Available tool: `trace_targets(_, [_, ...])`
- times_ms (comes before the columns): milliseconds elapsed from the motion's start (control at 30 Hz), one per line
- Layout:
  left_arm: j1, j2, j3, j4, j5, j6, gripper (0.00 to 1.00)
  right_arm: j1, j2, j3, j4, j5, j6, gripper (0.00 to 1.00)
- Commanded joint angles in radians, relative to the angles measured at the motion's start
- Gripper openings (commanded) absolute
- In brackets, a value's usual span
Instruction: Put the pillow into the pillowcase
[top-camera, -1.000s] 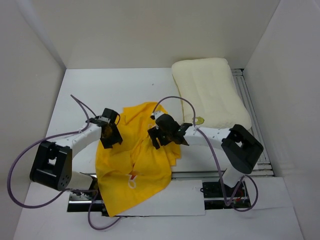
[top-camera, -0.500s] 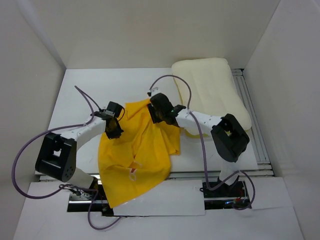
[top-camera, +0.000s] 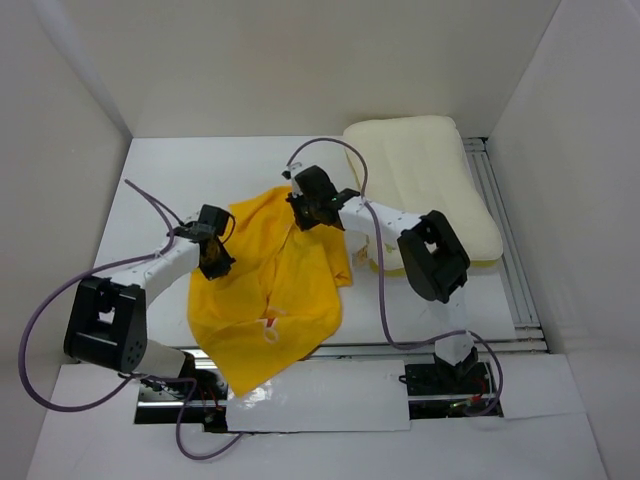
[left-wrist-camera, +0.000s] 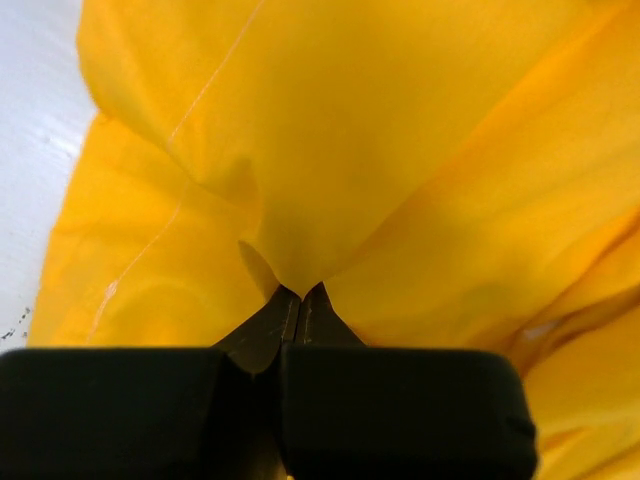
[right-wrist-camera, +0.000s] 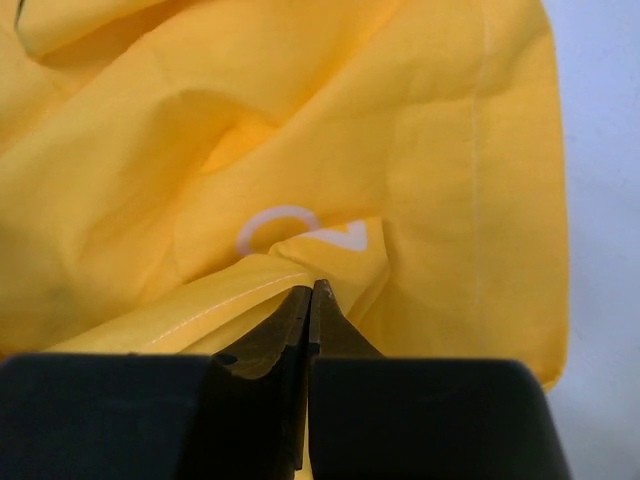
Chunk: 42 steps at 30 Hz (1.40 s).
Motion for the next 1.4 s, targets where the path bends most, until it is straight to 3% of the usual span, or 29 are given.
trace_targets(0, [0.009, -0.049, -0.083, 0.004, 0.048, -0.046, 0.00, 0.036, 0.040, 0.122, 0.033, 0.004, -0.065, 0.00])
trace_targets(133, [-0.054, -0.164, -0.157, -0.001, 0.068, -0.110, 0.00, 0.046, 0.172, 0.280, 0.013, 0.004, -0.076, 0.00])
trace_targets(267, [-0.183, -0.265, -0.191, 0.018, 0.121, -0.153, 0.00, 0.056, 0.329, 0.613, -0.028, -0.081, -0.056, 0.00])
trace_targets(367, [-0.269, -0.287, -0.168, 0.040, 0.151, -0.153, 0.01, 0.056, 0.389, 0.745, -0.068, -0.057, -0.081, 0.00])
trace_targets(400, [-0.286, -0.299, -0.148, 0.022, 0.151, -0.140, 0.09, 0.056, 0.389, 0.736, -0.078, -0.042, -0.090, 0.10])
trace_targets(433, [-0.313, -0.309, -0.124, 0.006, 0.151, -0.127, 0.18, 0.056, 0.342, 0.705, -0.068, -0.027, -0.101, 0.43])
trace_targets(467, [-0.324, -0.309, -0.075, -0.011, 0.137, -0.118, 0.37, 0.056, 0.302, 0.654, -0.048, 0.012, -0.110, 0.62])
trace_targets(500, [-0.333, -0.318, -0.051, -0.050, 0.106, -0.106, 0.46, 0.042, 0.256, 0.518, -0.022, 0.032, -0.101, 0.75])
trace_targets(533, [-0.334, -0.327, -0.031, -0.069, 0.091, -0.106, 0.62, 0.030, 0.154, 0.444, 0.027, 0.050, -0.087, 0.86])
trace_targets(567, [-0.334, -0.327, 0.001, -0.089, 0.074, -0.106, 0.96, 0.016, 0.099, 0.375, 0.042, 0.062, -0.061, 1.00])
trace_targets(667, [-0.324, -0.304, 0.077, -0.210, -0.094, -0.150, 1.00, -0.055, -0.150, 0.014, 0.052, 0.038, 0.006, 1.00])
trace_targets(767, [-0.265, -0.266, 0.113, -0.268, -0.136, -0.164, 1.00, -0.070, -0.277, -0.097, 0.052, 0.038, 0.028, 1.00])
trace_targets(933, [-0.033, -0.131, 0.173, -0.250, -0.092, -0.089, 1.00, -0.046, -0.444, -0.384, -0.054, 0.157, 0.129, 1.00])
trace_targets(1033, [0.030, -0.037, 0.183, -0.216, -0.064, -0.028, 1.00, -0.023, -0.510, -0.540, -0.043, 0.196, 0.209, 1.00])
trace_targets(1133, [0.108, 0.042, 0.183, -0.147, -0.021, 0.011, 1.00, -0.001, -0.539, -0.586, 0.026, 0.205, 0.209, 1.00])
trace_targets(1200, [0.134, 0.082, 0.209, -0.118, -0.009, 0.023, 0.99, 0.010, -0.516, -0.516, 0.035, 0.214, 0.172, 1.00])
trace_targets(1367, [0.180, 0.188, 0.269, -0.109, -0.044, 0.037, 0.99, 0.010, -0.334, -0.392, 0.095, 0.247, 0.117, 1.00])
